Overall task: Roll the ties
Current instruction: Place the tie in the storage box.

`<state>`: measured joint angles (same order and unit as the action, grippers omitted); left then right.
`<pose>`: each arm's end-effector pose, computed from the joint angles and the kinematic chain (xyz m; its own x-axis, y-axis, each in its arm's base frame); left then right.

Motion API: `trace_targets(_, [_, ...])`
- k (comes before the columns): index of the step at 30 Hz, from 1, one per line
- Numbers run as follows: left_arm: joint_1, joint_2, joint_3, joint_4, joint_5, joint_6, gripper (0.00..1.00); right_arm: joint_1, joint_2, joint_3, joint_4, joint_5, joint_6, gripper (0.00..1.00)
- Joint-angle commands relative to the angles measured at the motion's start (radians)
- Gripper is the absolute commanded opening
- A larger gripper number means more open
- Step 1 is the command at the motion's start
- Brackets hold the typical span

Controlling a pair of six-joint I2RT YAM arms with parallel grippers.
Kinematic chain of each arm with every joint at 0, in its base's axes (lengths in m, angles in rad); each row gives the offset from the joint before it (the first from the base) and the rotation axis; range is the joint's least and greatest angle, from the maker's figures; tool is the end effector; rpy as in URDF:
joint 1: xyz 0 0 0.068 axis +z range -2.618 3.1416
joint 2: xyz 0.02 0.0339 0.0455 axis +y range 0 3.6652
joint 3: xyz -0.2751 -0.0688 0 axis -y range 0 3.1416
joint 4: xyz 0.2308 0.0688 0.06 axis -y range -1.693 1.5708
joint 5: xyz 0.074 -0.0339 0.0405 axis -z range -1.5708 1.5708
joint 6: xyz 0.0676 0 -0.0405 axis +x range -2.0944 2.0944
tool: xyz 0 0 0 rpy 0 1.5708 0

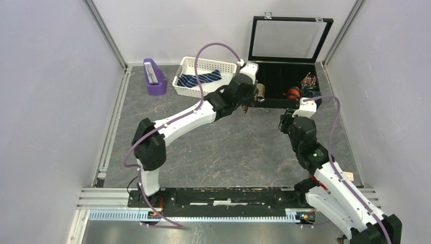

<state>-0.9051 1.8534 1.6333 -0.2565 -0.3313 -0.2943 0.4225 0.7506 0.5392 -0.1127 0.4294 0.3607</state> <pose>0.2999 -0.3463 0.3226 -0.4351 0.1100 -0.8936 0.4587 0.8811 -0.1149 0.1807 0.0504 0.2682 -0.2763 0.2276 -0.9337 0.0905 0.9734 0.2105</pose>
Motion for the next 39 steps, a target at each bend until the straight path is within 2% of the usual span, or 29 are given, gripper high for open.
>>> trace_targets(1, [-0.006, 0.113, 0.232, -0.023, 0.077, 0.039, 0.13, -0.006, -0.064, -0.016, -0.027, 0.098, -0.014, 0.42])
trace_targets(10, [-0.004, 0.411, 0.682, -0.040, 0.140, 0.004, 0.14, -0.006, -0.109, -0.037, -0.060, 0.086, -0.009, 0.42])
trace_targets(14, [-0.002, 0.539, 0.792, 0.074, 0.165, -0.030, 0.14, -0.006, -0.137, -0.060, -0.071, 0.064, 0.002, 0.42])
trace_targets(20, [0.003, 0.724, 0.855, 0.284, 0.084, -0.069, 0.16, -0.007, -0.202, -0.087, -0.119, 0.040, 0.015, 0.41])
trace_targets(24, [0.019, 0.878, 0.985, 0.286, 0.060, -0.121, 0.15, -0.006, -0.251, -0.096, -0.166, 0.043, 0.006, 0.41])
trace_targets(33, [0.028, 0.897, 0.924, 0.262, 0.046, -0.145, 0.14, -0.005, -0.262, -0.083, -0.193, 0.015, -0.003, 0.39])
trace_targets(36, [0.022, 0.859, 0.865, 0.203, 0.037, -0.137, 0.13, -0.006, -0.247, -0.080, -0.186, -0.009, 0.000, 0.38])
trace_targets(39, [0.008, 0.791, 0.774, 0.151, -0.035, -0.117, 0.12, -0.006, -0.237, -0.082, -0.174, -0.026, 0.007, 0.37])
